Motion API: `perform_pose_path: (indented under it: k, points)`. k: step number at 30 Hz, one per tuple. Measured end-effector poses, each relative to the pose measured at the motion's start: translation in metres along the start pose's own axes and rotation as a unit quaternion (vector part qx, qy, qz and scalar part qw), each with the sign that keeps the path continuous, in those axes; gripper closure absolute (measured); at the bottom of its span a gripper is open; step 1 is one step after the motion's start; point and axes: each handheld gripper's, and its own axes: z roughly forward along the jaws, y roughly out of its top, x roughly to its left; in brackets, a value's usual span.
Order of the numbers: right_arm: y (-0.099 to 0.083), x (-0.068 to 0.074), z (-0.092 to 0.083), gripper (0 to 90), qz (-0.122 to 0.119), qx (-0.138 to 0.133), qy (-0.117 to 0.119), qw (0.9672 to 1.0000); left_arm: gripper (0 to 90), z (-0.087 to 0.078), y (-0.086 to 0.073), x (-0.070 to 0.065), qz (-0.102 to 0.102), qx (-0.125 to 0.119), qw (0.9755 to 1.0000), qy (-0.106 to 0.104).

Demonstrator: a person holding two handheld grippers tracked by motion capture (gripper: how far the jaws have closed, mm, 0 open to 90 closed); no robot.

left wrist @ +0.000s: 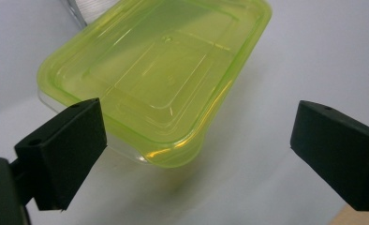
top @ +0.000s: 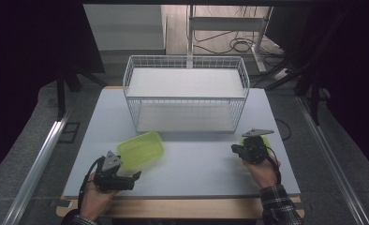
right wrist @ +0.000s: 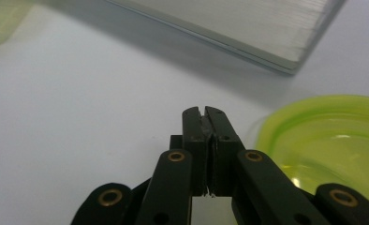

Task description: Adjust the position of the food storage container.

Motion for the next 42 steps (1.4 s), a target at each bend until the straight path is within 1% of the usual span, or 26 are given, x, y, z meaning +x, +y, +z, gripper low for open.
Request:
perform_pose_path:
  k: [1,3,4,6,8,9,10,11,12,14,15,17,19,21,23,25,26,28,31,34,37,38,42]
  points:
    - [0.0,0.002,0.0,86.7,-0.002,0.001,0.002,1.0,7.1,-0.003,0.001,0.003,-0.005,-0.004,1.0,0.001]
    - [0.001,0.006,0.0,86.7,-0.007,-0.001,0.004,1.0,14.5,-0.007,0.002,0.007,-0.005,-0.009,0.9999,0.004]
    - [0.001,0.007,0.0,86.7,-0.009,-0.003,0.007,0.9999,19.5,-0.011,0.004,0.011,-0.005,-0.012,0.9999,0.009]
    - [0.002,0.011,0.0,86.7,-0.011,-0.005,0.011,0.9999,32.5,-0.016,0.005,0.018,-0.01,-0.02,0.9997,0.013]
    - [0.003,0.013,0.001,86.7,-0.012,-0.006,0.014,0.9998,48.6,-0.019,0.006,0.031,-0.033,-0.03,0.9989,0.016]
    - [0.003,0.015,0.002,86.5,-0.014,-0.005,0.016,0.9998,58.1,-0.02,0.007,0.036,-0.039,-0.032,0.9985,0.02]
    - [0.003,0.015,0.002,86.3,-0.014,-0.004,0.018,0.9997,63.6,-0.018,0.007,0.043,-0.051,-0.031,0.9978,0.029]
    - [0.003,0.017,0.003,86.2,-0.015,-0.004,0.019,0.9997,71.2,-0.017,0.007,0.048,-0.057,-0.028,0.9975,0.032]
    - [0.003,0.018,0.003,86.1,-0.015,-0.003,0.02,0.9997,76.4,-0.013,0.007,0.055,-0.065,-0.023,0.9968,0.04]
    - [0.003,0.02,0.003,86.1,-0.019,-0.005,0.024,0.9995,85.5,-0.007,0.007,0.064,-0.072,-0.011,0.9958,0.056]
    - [0.003,0.022,0.004,86.0,-0.018,-0.005,0.026,0.9995,88.8,-0.004,0.008,0.07,-0.077,-0.006,0.9948,0.066]
    - [0.004,0.025,0.005,86.0,-0.02,-0.005,0.032,0.9993,89.8,0.0,0.008,0.078,-0.091,0.001,0.9929,0.076]
    - [0.006,0.029,0.007,86.1,-0.023,-0.005,0.037,0.999,89.9,0.004,0.007,0.083,-0.103,0.008,0.9914,0.08]
    - [0.008,0.032,0.01,86.2,-0.027,-0.005,0.041,0.9988,89.9,0.008,0.005,0.084,-0.11,0.02,0.9905,0.081]
    - [0.01,0.036,0.013,86.5,-0.03,-0.005,0.047,0.9984,89.9,0.014,0.004,0.083,-0.112,0.033,0.9903,0.076]
    - [0.012,0.04,0.017,86.4,-0.037,-0.003,0.05,0.9981,89.8,0.021,0.004,0.082,-0.113,0.039,0.9906,0.066]
    - [0.013,0.043,0.019,86.4,-0.04,-0.002,0.052,0.9978,89.8,0.025,0.005,0.081,-0.11,0.043,0.991,0.063]
    - [0.015,0.047,0.021,86.4,-0.047,-0.001,0.054,0.9974,89.7,0.029,0.009,0.079,-0.104,0.046,0.9914,0.064]
    - [0.019,0.051,0.025,86.3,-0.052,-0.003,0.062,0.9967,89.5,0.034,0.014,0.078,-0.107,0.042,0.992,0.052]
    - [0.023,0.055,0.03,86.0,-0.058,-0.005,0.068,0.996,89.0,0.042,0.021,0.074,-0.099,0.043,0.9932,0.044]
    - [0.026,0.06,0.036,85.7,-0.064,-0.003,0.072,0.9953,88.7,0.051,0.028,0.068,-0.094,0.042,0.9942,0.034]
    - [0.027,0.06,0.038,85.5,-0.067,-0.003,0.074,0.995,88.5,0.054,0.031,0.066,-0.089,0.043,0.9947,0.03]
    - [0.028,0.064,0.045,85.2,-0.064,0.0,0.079,0.9948,88.0,0.065,0.04,0.053,-0.073,0.044,0.9963,0.013]
